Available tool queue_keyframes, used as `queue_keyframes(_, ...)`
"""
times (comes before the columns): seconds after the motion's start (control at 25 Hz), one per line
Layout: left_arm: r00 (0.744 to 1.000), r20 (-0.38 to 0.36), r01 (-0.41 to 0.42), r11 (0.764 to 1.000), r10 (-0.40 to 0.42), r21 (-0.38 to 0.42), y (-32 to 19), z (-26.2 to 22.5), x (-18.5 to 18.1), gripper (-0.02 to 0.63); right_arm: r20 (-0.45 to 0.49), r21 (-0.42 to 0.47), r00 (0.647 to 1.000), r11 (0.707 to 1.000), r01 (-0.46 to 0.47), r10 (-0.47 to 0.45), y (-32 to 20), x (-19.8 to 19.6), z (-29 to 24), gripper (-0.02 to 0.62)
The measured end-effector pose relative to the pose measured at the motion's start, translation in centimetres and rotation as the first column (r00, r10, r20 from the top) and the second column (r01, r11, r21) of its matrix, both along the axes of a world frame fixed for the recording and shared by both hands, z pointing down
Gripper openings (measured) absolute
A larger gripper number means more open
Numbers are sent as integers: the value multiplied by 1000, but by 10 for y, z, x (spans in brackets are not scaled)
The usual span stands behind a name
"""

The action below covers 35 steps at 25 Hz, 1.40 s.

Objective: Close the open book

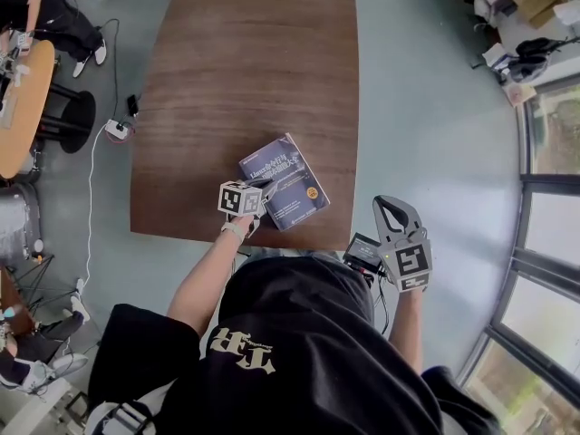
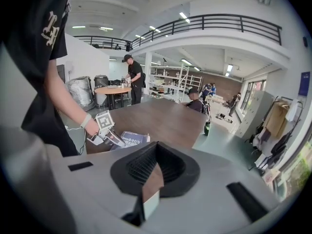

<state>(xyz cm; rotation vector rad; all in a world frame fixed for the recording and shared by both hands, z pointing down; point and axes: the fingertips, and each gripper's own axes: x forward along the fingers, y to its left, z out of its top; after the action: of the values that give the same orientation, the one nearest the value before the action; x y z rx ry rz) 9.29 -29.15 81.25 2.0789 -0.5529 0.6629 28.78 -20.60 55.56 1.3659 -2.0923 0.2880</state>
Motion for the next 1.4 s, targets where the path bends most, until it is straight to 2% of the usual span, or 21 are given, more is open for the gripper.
queue_keyframes(0.32, 993, -106, 50, 997, -43, 65, 2, -54, 7, 48, 6, 24, 1000, 1000, -12, 11, -8, 10, -3, -12)
queue_keyframes(0.64, 971, -210, 152, 973, -115, 173, 0, -130, -10, 46, 42, 56, 996, 996, 70, -73, -20, -15, -7, -12)
queue_keyframes(0.72, 964, -236, 172, 966, -125, 190, 4, -146, -14, 8, 56, 64, 994, 994, 87, -90, -21, -21, -8, -12)
queue_keyframes(0.92, 947, -290, 206, 951, -136, 229, 14, -178, -27, 8, 75, 76, 986, 987, 141, -147, -21, -44, -8, -12)
queue_keyframes(1.04, 938, -327, 210, 941, -117, 265, 23, -198, -32, 8, 83, 83, 980, 982, 172, -179, -21, -58, -10, -12)
queue_keyframes(1.2, 924, -381, 184, 924, -46, 334, 42, -225, -30, 8, 86, 91, 973, 974, 206, -214, -15, -70, -12, -12)
queue_keyframes(1.4, 920, -392, 172, 892, 6, 418, 65, -249, -21, 6, 104, 106, 963, 965, 239, -249, -4, -74, -13, -12)
